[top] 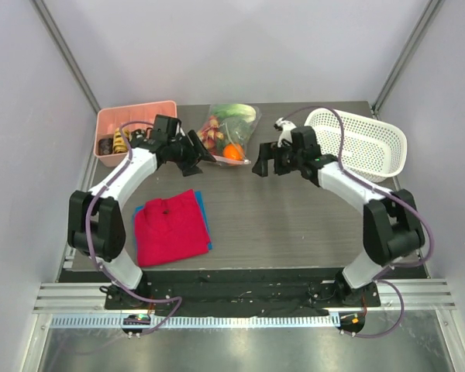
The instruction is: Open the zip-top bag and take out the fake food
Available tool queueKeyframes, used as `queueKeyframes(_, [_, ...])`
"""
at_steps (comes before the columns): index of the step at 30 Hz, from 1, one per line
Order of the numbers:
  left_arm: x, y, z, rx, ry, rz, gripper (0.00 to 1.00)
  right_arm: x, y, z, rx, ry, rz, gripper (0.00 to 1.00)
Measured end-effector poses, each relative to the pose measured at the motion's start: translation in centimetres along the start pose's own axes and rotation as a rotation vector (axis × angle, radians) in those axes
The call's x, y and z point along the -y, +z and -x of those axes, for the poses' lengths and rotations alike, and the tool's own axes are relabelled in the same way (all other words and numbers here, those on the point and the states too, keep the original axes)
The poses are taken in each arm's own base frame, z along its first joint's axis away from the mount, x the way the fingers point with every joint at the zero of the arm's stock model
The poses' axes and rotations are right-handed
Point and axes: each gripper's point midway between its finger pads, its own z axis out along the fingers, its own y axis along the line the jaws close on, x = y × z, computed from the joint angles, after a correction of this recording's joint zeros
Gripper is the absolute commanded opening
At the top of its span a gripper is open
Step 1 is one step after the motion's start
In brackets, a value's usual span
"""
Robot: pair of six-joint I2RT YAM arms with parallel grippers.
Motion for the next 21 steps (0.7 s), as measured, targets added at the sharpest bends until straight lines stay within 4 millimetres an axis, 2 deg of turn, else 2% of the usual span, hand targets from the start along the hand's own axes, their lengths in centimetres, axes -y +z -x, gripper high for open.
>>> queueKeyframes(2, [0.3, -0.1, -0.5, -0.004, 0.003, -0.028, 0.63, -0.7, 2.6, 0.5, 0.035, -0.086, 0.06, 0.99])
queueKeyframes(5, [-0.4, -0.7, -1.8, -0.018, 0.012, -0.028, 0.63, -0.9, 5.3, 0.8, 0.081, -0.201, 0.1, 0.97])
queueKeyframes(6, [-0.7, -1.0, -2.3, -0.023, 0.017, -0.023, 0.63, -1.0, 5.9, 0.9, 0.1, -0.233, 0.111, 0.91])
queueKeyframes(10, [-1.1, -2.8, -3.2, -0.018, 0.066, -0.019, 0.63, -1.1, 8.0, 1.4, 0.175, -0.361, 0.162, 0.77])
queueKeyframes(14, [-0.7, -4.9, -3.3, 0.016, 0.13, -0.031, 0.63, -1.4, 9.7, 0.9, 0.191, -0.428, 0.209, 0.57])
queueKeyframes(15, [-0.7, -5.2, -3.3, 0.023, 0.148, -0.032, 0.63, -1.4, 10.0, 0.6, 0.186, -0.438, 0.216, 0.45])
queueKeyframes(18, [-0.6, -5.9, -3.5, 0.034, 0.189, -0.028, 0.64, -2.1, 10.4, -0.2, 0.173, -0.465, 0.236, 0.27])
queueKeyframes(20, [-0.8, -6.0, -3.7, 0.034, 0.221, -0.01, 0.67, -2.8, 10.5, -0.3, 0.173, -0.483, 0.253, 0.24])
queueKeyframes(21, [-0.8, -6.0, -3.8, 0.036, 0.24, 0.0, 0.68, -3.1, 10.5, -0.3, 0.174, -0.49, 0.26, 0.11])
